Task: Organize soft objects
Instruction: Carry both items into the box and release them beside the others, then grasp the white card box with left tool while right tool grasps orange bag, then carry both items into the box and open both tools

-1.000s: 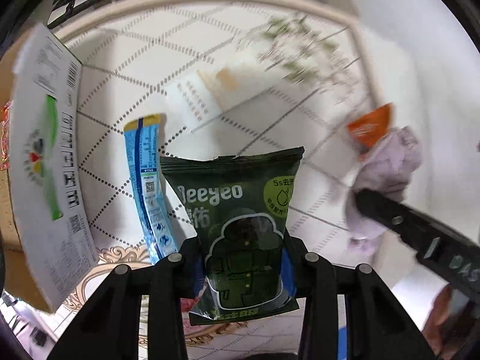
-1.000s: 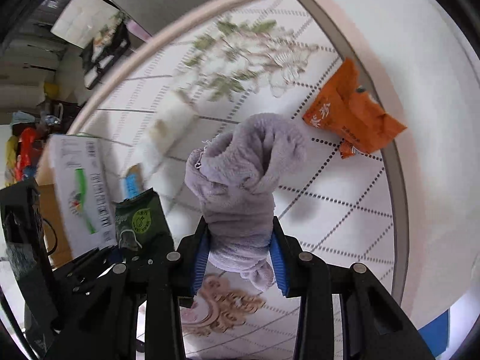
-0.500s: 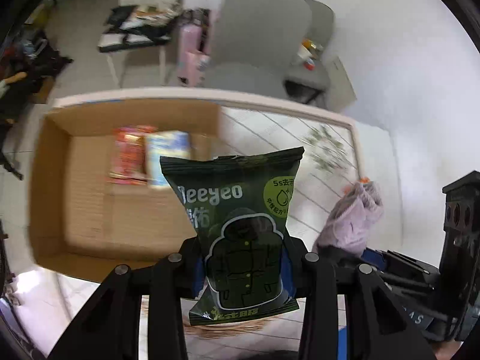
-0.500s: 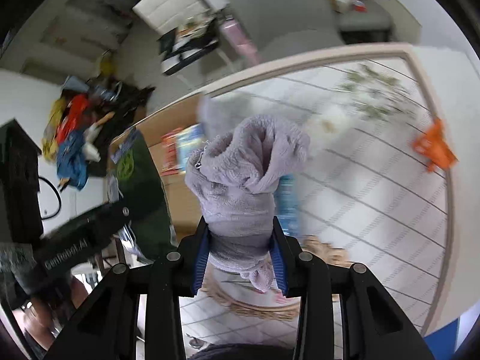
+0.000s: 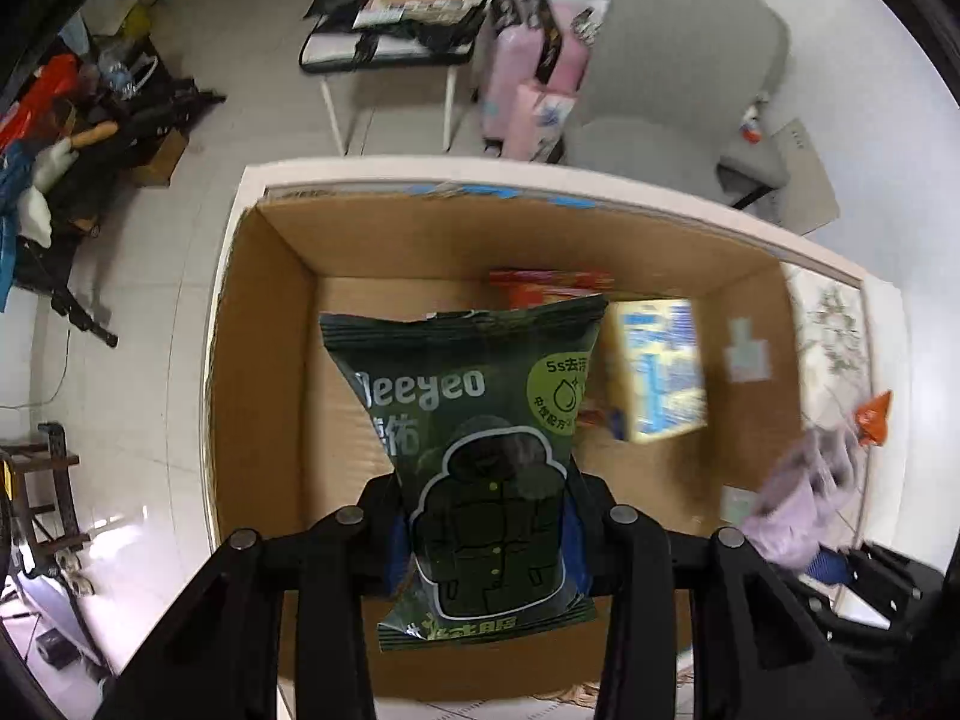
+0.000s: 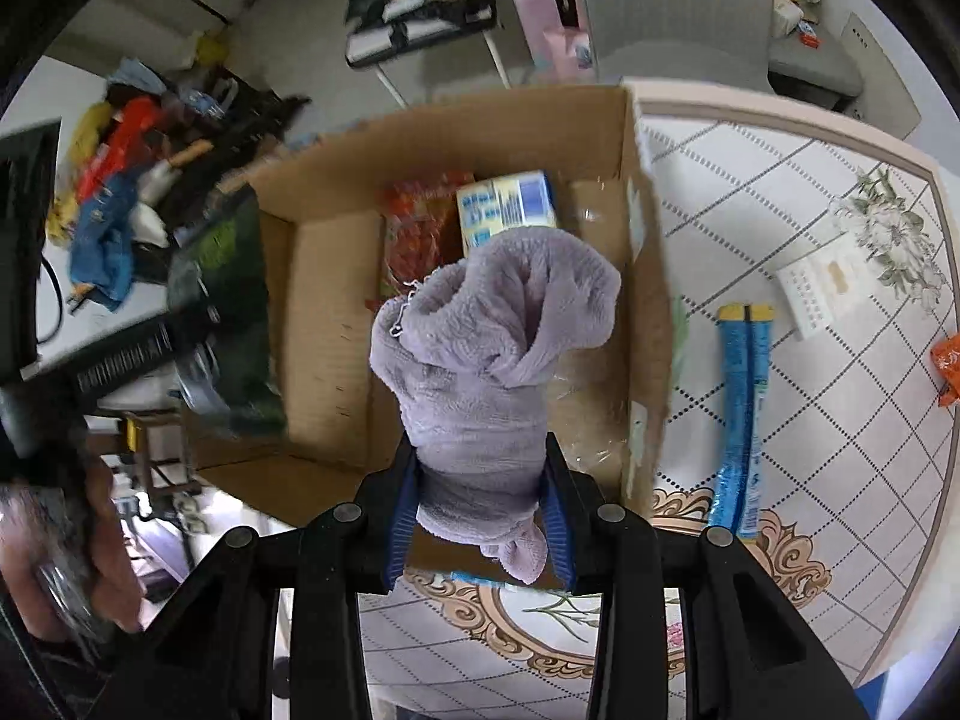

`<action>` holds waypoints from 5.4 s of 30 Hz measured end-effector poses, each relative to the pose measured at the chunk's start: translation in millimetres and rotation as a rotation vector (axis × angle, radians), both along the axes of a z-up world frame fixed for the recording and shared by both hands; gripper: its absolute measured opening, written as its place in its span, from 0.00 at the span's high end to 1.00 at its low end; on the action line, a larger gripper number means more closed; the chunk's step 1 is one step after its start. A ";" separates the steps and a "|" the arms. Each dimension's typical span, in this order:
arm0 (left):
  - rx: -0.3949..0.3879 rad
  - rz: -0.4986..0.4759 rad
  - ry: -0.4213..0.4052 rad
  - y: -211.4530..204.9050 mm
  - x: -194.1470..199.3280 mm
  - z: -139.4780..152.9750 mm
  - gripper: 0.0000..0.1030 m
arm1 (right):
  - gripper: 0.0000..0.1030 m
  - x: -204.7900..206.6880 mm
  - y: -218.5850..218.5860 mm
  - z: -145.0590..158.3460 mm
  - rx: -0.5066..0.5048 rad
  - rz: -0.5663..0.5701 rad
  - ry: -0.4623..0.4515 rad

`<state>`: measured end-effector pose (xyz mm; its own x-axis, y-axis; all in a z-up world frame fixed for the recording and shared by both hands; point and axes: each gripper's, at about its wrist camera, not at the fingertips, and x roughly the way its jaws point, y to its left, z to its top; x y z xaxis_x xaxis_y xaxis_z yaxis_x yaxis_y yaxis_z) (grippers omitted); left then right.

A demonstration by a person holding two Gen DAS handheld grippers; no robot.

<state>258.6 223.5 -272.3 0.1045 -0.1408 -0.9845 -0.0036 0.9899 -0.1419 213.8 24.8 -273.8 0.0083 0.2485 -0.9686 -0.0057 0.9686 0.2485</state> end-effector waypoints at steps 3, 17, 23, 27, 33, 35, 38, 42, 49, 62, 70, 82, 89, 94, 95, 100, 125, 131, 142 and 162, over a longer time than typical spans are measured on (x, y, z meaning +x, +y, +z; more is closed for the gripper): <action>-0.006 0.018 0.035 9.7 16.8 -22.3 0.65 | 0.62 4.7 4.7 -17.6 -0.029 0.000 0.030; -0.026 0.022 0.166 22.5 77.0 -70.7 0.61 | 0.57 32.7 12.5 -72.1 -0.081 -0.030 0.159; -0.018 0.018 0.138 26.7 73.6 -62.2 0.47 | 0.20 41.0 17.0 -69.5 -0.107 -0.020 0.140; -0.025 0.031 0.118 32.5 65.5 -51.3 0.27 | 0.14 43.8 22.8 -59.3 -0.128 -0.008 0.118; -0.029 0.033 0.065 38.2 39.9 -25.4 0.12 | 0.11 44.0 25.4 -36.4 -0.145 -0.010 0.059; -0.045 0.040 0.043 40.2 25.6 -13.0 0.07 | 0.11 37.8 28.2 -29.7 -0.153 -0.002 0.038; -0.042 0.033 0.001 39.6 4.6 5.1 0.07 | 0.11 28.1 26.6 -17.9 -0.153 0.013 0.016; -0.021 0.023 -0.046 34.2 -29.5 32.4 0.07 | 0.11 7.0 23.6 5.1 -0.156 0.027 -0.026; -0.009 0.032 -0.111 23.3 -81.0 74.7 0.07 | 0.11 -26.9 20.6 42.0 -0.154 0.047 -0.093; 0.033 0.005 -0.191 -33.1 -121.5 130.2 0.07 | 0.11 -62.8 -20.5 95.2 -0.038 0.030 -0.173; 0.047 -0.216 -0.234 -158.3 -91.9 147.5 0.07 | 0.11 -68.5 -156.3 106.3 -0.051 -0.166 -0.160; 0.138 -0.558 -0.022 -379.4 19.1 15.1 0.07 | 0.11 -33.7 -401.4 20.1 -0.171 -0.389 0.014; 0.215 -0.681 0.135 -434.9 56.2 -82.5 0.11 | 0.11 -2.6 -437.2 -56.6 -0.190 -0.311 0.149; 0.291 -0.730 0.173 -445.7 57.5 -115.9 0.11 | 0.11 14.3 -445.8 -89.6 -0.221 -0.261 0.190; 0.305 -0.735 0.181 -446.6 57.7 -121.0 0.11 | 0.11 17.3 -446.6 -94.4 -0.237 -0.248 0.195; 0.311 -0.745 0.234 -449.4 57.3 -141.6 0.39 | 0.12 28.9 -451.5 -116.6 -0.261 -0.215 0.217; 0.054 -0.496 0.189 -436.3 10.1 -87.0 0.46 | 0.45 7.6 -466.3 -85.5 -0.085 -0.297 0.139; -0.034 -0.456 0.084 -410.1 -3.0 -18.2 0.46 | 0.45 3.8 -422.9 -32.7 -0.024 -0.256 0.049; -0.071 -0.293 -0.086 -264.5 -10.3 87.7 0.46 | 0.45 12.7 -252.2 57.2 0.092 -0.114 -0.090; -0.003 0.050 0.065 6.1 -49.9 23.9 0.47 | 0.45 -6.5 61.6 18.5 0.035 0.122 -0.005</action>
